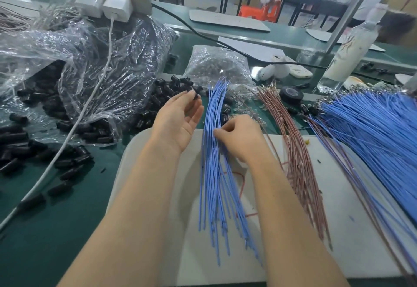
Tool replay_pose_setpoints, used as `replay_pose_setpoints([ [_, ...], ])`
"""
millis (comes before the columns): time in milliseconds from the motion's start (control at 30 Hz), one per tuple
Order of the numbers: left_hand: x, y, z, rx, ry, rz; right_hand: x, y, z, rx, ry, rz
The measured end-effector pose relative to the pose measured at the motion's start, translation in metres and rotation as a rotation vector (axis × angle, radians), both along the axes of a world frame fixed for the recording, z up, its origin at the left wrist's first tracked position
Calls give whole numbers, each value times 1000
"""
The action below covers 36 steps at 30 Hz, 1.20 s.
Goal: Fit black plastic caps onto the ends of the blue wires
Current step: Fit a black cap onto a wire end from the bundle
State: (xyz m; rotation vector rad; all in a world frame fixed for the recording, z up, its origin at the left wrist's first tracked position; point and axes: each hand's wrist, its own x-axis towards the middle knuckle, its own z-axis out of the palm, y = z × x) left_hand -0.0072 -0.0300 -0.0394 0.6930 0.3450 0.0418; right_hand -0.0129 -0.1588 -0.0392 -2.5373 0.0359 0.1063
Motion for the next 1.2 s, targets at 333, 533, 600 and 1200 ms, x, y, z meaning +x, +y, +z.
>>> replay_pose_setpoints([
  [333, -11, -9, 5, 225, -164, -501, -5, -35, 24, 1348, -400, -209],
  [533, -13, -16, 3, 314, -219, -468, 5, -39, 16, 1475, -449, -397],
  [600, -12, -18, 3, 323, -223, -431, 6, -31, 11, 1321, -319, -277],
  [1200, -6, -23, -15, 1374, -321, -29, 4, -19, 1, 721, -564, -194],
])
